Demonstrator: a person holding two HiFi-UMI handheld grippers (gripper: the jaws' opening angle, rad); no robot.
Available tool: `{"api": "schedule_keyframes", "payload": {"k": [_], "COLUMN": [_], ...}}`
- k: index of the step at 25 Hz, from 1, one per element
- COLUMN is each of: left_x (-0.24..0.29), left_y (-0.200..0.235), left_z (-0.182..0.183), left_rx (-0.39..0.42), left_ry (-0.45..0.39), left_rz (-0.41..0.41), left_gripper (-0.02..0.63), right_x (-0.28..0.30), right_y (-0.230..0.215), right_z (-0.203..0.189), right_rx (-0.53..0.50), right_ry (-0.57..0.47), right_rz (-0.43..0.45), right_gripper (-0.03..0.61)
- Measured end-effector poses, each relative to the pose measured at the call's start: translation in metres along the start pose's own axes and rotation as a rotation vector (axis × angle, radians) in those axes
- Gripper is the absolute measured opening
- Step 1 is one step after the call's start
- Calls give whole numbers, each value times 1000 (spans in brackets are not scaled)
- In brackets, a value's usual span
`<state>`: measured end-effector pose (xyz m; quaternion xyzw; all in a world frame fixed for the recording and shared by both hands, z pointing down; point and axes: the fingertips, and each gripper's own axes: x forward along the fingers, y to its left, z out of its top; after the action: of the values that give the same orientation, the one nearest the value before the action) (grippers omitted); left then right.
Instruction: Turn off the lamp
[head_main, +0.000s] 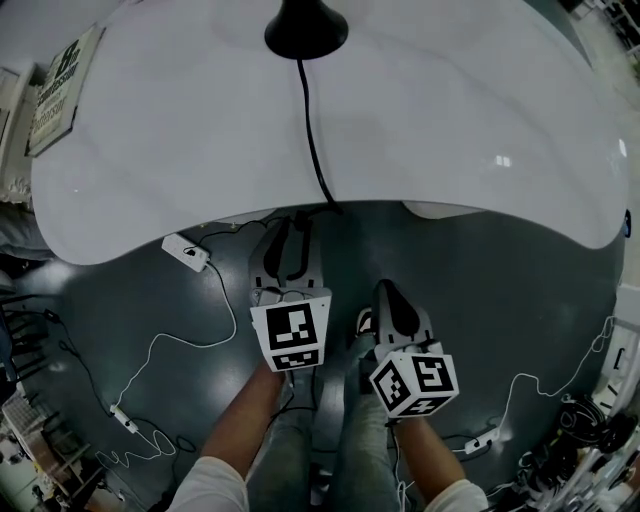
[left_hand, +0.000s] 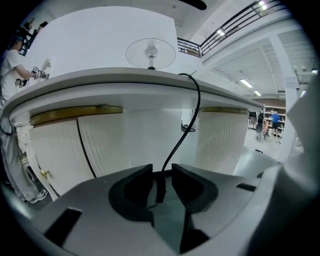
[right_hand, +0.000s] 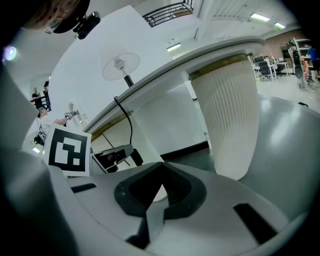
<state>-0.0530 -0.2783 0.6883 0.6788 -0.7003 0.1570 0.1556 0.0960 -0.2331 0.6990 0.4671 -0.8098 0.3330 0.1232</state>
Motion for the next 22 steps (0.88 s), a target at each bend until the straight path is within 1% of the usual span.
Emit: {"api": "schedule_keyframes", "payload": {"k": [2, 8, 10, 12, 15, 22], "left_x": [-8, -29, -37, -46, -64, -107], "left_y": [-1, -3, -3, -1, 3, 12], "left_z": [2, 19, 26, 33, 46, 85], "left_rx": [-22, -48, -63, -85, -107, -112], "left_ry": [8, 18, 21, 23, 24, 20], "left_rz": [4, 3, 7, 3, 4, 17], "left_gripper": [110, 106, 70, 54, 37, 9], "right_x": [-3, -11, -14, -17, -26, -52], "right_y": [3, 16, 21, 27, 38, 67], "right_z": [7, 32, 41, 49, 58, 92], "right_rx": [-5, -24, -26, -26, -29, -52], "right_ry": [-6, -33, -42, -46, -41, -46], "right_rz": [0, 9, 12, 13, 15, 28], "right_gripper": [0, 0, 0, 0, 0, -1]}}
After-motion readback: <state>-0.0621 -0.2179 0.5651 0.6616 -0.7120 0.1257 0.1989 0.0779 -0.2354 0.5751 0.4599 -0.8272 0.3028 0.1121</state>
